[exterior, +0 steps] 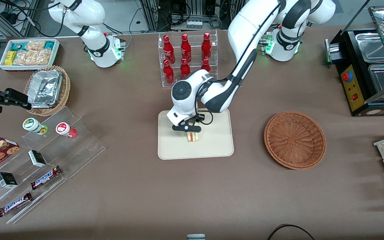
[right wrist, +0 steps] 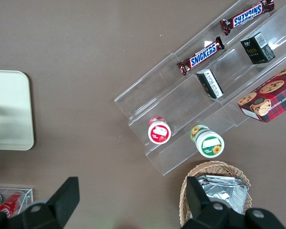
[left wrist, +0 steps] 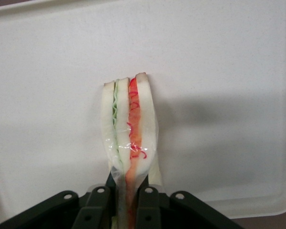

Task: Place sandwich from basket to tray
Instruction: 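Lower the sandwich onto the tray and open the left gripper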

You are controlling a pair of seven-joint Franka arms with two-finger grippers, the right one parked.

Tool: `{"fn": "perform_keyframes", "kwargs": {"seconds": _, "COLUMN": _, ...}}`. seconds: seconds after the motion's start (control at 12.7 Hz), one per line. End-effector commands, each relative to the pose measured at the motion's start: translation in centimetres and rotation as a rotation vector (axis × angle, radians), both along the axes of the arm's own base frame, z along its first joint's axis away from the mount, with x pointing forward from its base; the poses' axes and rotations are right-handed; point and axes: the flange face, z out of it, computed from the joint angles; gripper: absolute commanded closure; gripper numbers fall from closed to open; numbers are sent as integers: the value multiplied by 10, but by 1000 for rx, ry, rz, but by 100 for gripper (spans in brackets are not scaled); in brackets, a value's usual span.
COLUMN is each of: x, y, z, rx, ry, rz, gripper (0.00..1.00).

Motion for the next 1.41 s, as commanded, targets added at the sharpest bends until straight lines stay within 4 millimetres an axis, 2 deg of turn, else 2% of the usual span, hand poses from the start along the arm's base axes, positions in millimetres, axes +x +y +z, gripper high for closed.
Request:
{"fn": "perform_keyframes", "kwargs": {"seconds": 0.0, "x": 1, "y": -5, "z": -10, "rx": 16, "ry": -16, "rz": 12, "gripper": 15}}
{"fn": "perform_keyframes", "kwargs": {"seconds": 0.08, "x": 1, "y": -5, "z": -9, "rx": 14, "ry": -17, "rz": 12, "gripper": 6}}
{"fn": "perform_keyframes", "kwargs": {"seconds": 0.16, "x": 3, "y": -4, "z": -6, "rx": 14, "ry": -21, "rz": 12, "gripper": 1}}
{"fn": "perform_keyframes", "kwargs": {"seconds": 0.31, "x": 9, "y": -1, "z": 3, "rx": 11, "ry": -34, "rz": 21, "gripper": 1}}
{"fn": "perform_keyframes", "kwargs": {"seconds": 0.47, "x": 27, "y": 14, "z": 26, "rx": 7, "ry": -61, "rz": 64, "gripper": 1}}
{"fn": "perform_keyframes", "kwargs": {"seconds": 0.63, "x": 37, "y": 27, "z": 55, "rx": 28, "ry": -92, "rz": 223, "gripper": 1}}
{"fn": "perform_keyframes", "kwargs": {"seconds": 0.79, "x": 42, "y": 41, "z": 95, "rx": 39, "ry": -98, "rz": 258, "gripper": 1}}
{"fn": "perform_keyframes", "kwargs": {"seconds": 0.94, "x": 46, "y": 49, "z": 120, "rx": 30, "ry": -108, "rz": 283, "gripper": 1}}
{"fn": "perform_keyframes", "kwargs": {"seconds": 1.1, "x": 56, "y": 66, "z": 143, "rx": 20, "ry": -114, "rz": 317, "gripper": 1}}
{"fn": "perform_keyframes", "kwargs": {"seconds": 1.34, "x": 74, "y": 106, "z": 196, "rx": 1, "ry": -124, "rz": 382, "gripper": 1}}
